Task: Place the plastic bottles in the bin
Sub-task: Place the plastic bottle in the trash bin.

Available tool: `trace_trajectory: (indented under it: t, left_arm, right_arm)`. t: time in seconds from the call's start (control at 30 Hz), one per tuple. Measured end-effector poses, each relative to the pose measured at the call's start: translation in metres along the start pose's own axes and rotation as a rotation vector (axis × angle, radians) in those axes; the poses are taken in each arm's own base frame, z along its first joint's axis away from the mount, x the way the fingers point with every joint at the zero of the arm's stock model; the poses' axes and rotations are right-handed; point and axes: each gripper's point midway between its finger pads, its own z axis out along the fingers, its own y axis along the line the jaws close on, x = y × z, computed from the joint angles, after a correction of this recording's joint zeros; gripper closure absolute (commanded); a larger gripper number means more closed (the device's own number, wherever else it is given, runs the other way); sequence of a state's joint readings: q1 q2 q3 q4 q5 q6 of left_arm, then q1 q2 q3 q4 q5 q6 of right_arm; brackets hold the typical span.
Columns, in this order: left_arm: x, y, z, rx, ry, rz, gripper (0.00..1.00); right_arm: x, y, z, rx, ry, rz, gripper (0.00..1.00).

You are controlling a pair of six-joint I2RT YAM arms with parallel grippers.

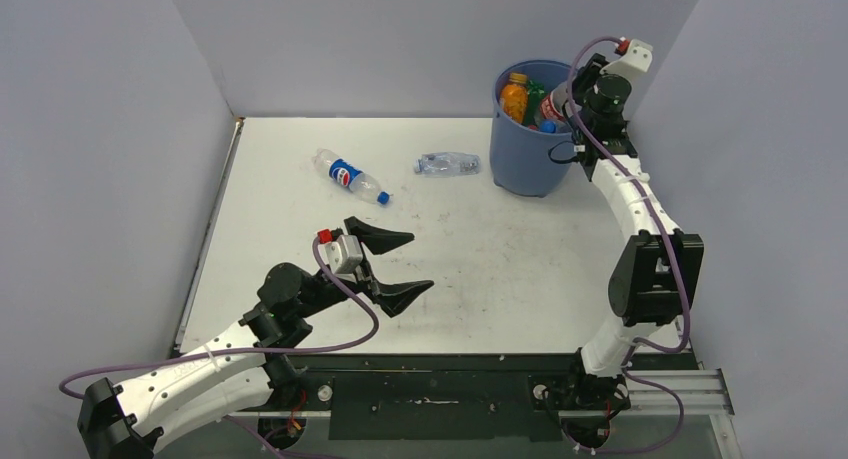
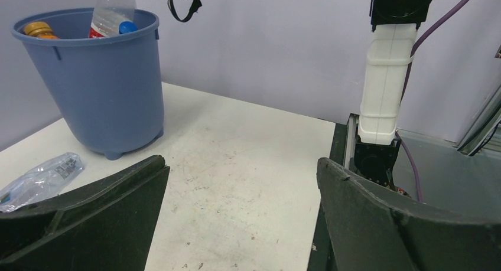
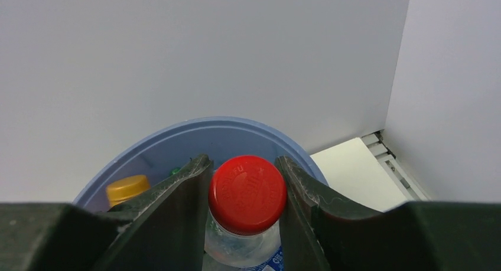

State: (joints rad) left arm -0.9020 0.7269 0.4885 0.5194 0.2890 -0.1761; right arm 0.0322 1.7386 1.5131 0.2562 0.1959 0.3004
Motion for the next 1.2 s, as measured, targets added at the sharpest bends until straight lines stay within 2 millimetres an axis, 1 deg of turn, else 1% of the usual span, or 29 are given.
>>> trace_trajectory:
  t: [0.1,0.3,0.37,0.43,0.47,0.57,0.77,0.83,0.93,1.0,1.07,1.17,1.2]
  left_arm:
    - [0.000,0.000,0.000,0.000,0.000,0.000,0.04]
    - [0.000,0.000,0.000,0.001,0.000,0.001,0.04]
    - [0.000,0.000,0.000,0.001,0.000,0.000,0.04]
    - [0.000,0.000,0.000,0.001,0.000,0.000,0.04]
    - [0.000,0.000,0.000,0.001,0.000,0.000,0.04]
    - [0.000,0.000,0.000,0.001,0.000,0.000,0.04]
    - [0.000,0.000,0.000,0.001,0.000,0.001,0.04]
    - [0.000,0.000,0.000,0.001,0.000,0.000,0.04]
    - [0.000,0.000,0.000,0.001,0.000,0.001,0.04]
    - [0.000,0.000,0.000,0.001,0.000,0.000,0.04]
    - [0.000,0.000,0.000,0.002,0.000,0.001,0.04]
    - [0.000,-0.001,0.000,0.003,0.000,0.000,0.04]
    - [0.000,-0.001,0.000,0.004,0.001,0.000,0.04]
  right_arm:
    - [-0.014,-0.003,-0.007,0.018,-0.026,0.000,0.95]
    - [-0.060,-0.016,-0.026,0.091,-0.132,-0.037,0.95]
    - [-0.066,-0.020,-0.030,0.108,-0.149,-0.042,0.95]
    - [-0.064,-0.023,-0.031,0.119,-0.146,-0.050,0.95]
    - [-0.059,-0.024,-0.031,0.122,-0.136,-0.054,0.95]
    - [-0.036,-0.029,-0.027,0.133,-0.084,-0.074,0.95]
    - [0.002,-0.028,-0.017,0.109,-0.003,-0.078,0.95]
    - [0.008,-0.026,-0.015,0.097,0.010,-0.071,0.95]
    - [0.010,-0.024,-0.014,0.083,0.018,-0.066,0.93]
    - [0.009,-0.025,-0.012,0.082,0.020,-0.064,0.77]
    - [0.010,-0.025,-0.012,0.079,0.024,-0.060,0.56]
    - [0.011,-0.025,-0.012,0.077,0.027,-0.049,0.39]
    - [0.014,-0.026,-0.013,0.076,0.043,-0.050,0.35]
